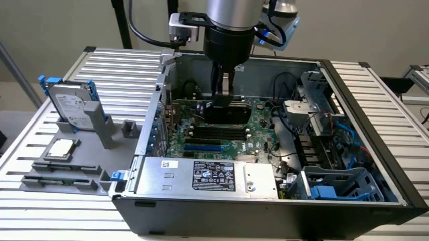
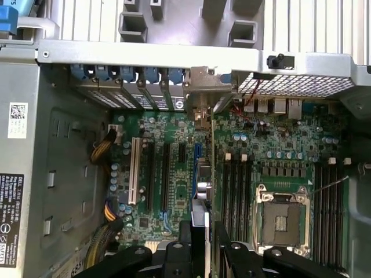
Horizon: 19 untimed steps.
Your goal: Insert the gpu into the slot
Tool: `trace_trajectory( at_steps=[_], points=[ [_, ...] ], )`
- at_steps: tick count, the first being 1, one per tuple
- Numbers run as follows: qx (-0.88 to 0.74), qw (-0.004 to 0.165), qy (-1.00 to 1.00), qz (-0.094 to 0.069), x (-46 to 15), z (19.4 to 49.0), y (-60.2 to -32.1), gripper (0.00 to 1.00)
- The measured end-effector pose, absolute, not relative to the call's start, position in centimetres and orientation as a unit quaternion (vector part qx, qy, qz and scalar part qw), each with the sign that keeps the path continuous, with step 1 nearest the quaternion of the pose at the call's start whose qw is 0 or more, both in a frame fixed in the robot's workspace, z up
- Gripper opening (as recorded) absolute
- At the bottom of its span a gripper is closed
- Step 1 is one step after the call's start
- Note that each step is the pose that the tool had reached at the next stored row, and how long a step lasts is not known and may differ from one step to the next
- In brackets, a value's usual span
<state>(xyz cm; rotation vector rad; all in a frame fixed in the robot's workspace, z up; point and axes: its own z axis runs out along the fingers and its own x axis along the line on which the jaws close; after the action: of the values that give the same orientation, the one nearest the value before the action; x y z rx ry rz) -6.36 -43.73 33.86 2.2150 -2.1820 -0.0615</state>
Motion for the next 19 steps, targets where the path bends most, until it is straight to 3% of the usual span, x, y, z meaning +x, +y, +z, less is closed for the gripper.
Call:
trace_trajectory(
  at_steps=[19],
  points=[
    [0.712,0.016,-0.702,-0.02,-7.7,30.4,-43.7,0.26]
  ],
)
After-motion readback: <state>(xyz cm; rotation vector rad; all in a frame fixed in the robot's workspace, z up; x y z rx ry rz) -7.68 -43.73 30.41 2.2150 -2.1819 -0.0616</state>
